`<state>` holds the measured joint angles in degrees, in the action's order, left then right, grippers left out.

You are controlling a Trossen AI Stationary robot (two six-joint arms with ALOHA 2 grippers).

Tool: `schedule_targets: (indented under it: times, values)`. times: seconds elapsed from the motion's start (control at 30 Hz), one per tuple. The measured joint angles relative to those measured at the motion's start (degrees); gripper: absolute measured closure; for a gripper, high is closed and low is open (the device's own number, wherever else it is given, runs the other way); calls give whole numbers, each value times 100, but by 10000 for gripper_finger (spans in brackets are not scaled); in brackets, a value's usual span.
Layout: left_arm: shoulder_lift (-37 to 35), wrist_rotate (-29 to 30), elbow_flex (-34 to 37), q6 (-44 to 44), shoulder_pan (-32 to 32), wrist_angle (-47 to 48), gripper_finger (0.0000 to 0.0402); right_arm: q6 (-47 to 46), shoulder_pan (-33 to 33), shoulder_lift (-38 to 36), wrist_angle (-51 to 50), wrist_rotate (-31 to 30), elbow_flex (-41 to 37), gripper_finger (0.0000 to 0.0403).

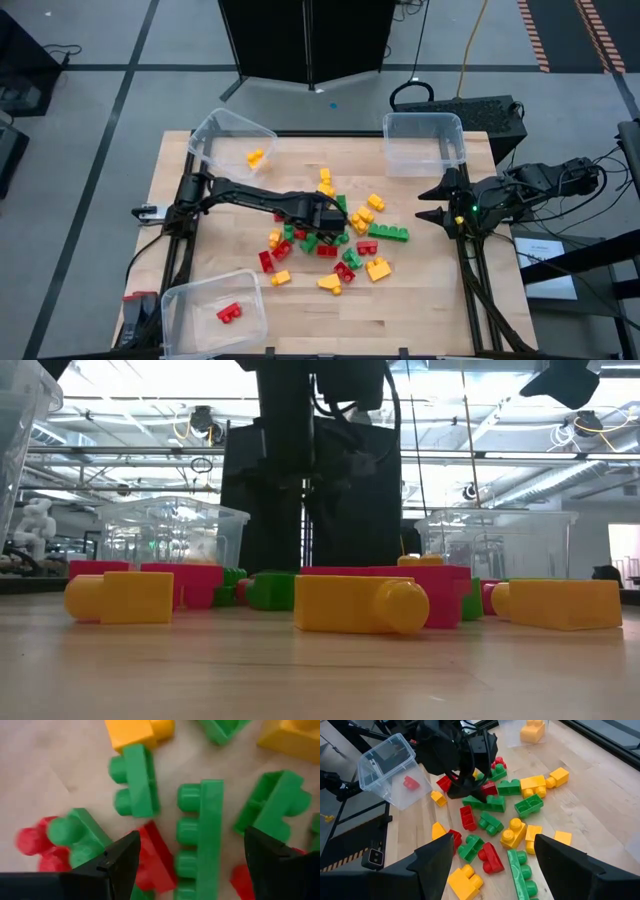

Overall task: Sort blocks
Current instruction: Put the green game piece into the top right transparent bin

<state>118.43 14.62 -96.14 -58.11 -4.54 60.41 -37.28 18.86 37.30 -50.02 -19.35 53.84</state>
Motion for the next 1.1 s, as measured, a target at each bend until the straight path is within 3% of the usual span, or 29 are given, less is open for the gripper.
schedule_targets:
  times: [0.63,0.93,1.1]
  values:
    - [479,-339,-44,628,37,-395,153,53,-1,-1,-10,-1,0,131]
    - [444,-634,-169,962,221,-364,261,48,-1,-2,-22,22,0,131]
    - [228,-471,-347,1146,236,-322,293,48,-1,0,-27,22,0,131]
